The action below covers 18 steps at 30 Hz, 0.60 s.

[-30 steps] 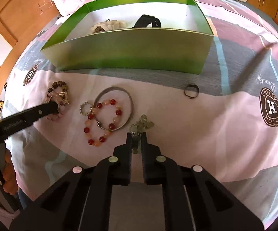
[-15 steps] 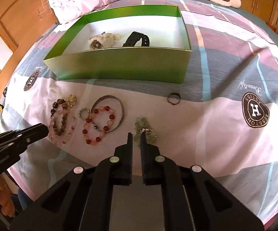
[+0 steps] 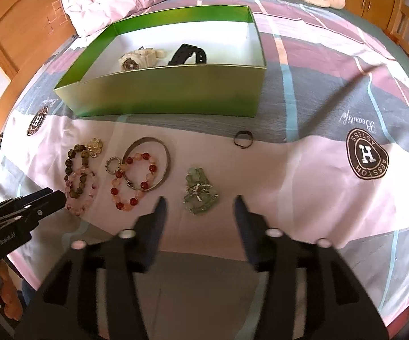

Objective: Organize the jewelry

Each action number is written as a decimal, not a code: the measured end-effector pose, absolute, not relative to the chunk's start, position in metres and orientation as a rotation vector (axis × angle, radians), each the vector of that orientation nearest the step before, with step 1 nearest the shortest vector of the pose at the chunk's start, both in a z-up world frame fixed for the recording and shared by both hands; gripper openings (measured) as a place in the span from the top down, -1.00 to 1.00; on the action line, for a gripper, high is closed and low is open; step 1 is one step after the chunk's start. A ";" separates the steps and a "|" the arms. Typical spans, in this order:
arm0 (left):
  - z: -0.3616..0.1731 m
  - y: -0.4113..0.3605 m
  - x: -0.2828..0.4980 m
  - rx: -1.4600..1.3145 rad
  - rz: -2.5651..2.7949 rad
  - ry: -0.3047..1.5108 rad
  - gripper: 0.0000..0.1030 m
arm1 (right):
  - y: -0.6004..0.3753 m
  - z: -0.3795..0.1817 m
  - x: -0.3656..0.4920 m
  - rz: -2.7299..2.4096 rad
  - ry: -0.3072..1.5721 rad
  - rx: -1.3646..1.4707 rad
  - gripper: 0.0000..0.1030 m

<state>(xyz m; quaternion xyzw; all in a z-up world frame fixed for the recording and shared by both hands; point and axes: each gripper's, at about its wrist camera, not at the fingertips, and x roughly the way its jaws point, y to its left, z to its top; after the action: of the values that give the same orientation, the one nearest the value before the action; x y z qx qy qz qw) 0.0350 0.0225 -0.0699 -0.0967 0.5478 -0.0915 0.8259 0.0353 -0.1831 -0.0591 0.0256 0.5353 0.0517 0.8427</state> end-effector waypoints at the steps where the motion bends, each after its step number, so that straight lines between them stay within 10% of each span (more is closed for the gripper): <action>1: -0.072 0.021 0.036 -0.201 -0.194 1.164 0.12 | -0.181 -0.060 0.036 0.111 1.129 0.049 -0.18; 11: -0.087 0.014 0.040 -0.172 -0.182 1.180 -0.09 | -0.157 -0.083 0.045 0.131 1.159 0.000 -0.12; 16: -0.090 0.013 0.040 -0.159 -0.171 1.177 -0.03 | -0.155 -0.089 0.046 0.172 1.190 0.030 0.79; 18: -0.090 0.012 0.039 -0.145 -0.168 1.176 0.20 | -0.154 -0.088 0.045 0.173 1.191 0.031 0.87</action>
<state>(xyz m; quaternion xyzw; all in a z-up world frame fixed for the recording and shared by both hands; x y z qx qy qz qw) 0.0395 0.0117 -0.0900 -0.0682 0.5534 -0.0791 0.8263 0.0447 -0.1543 -0.0882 0.0147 0.5603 0.0815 0.8242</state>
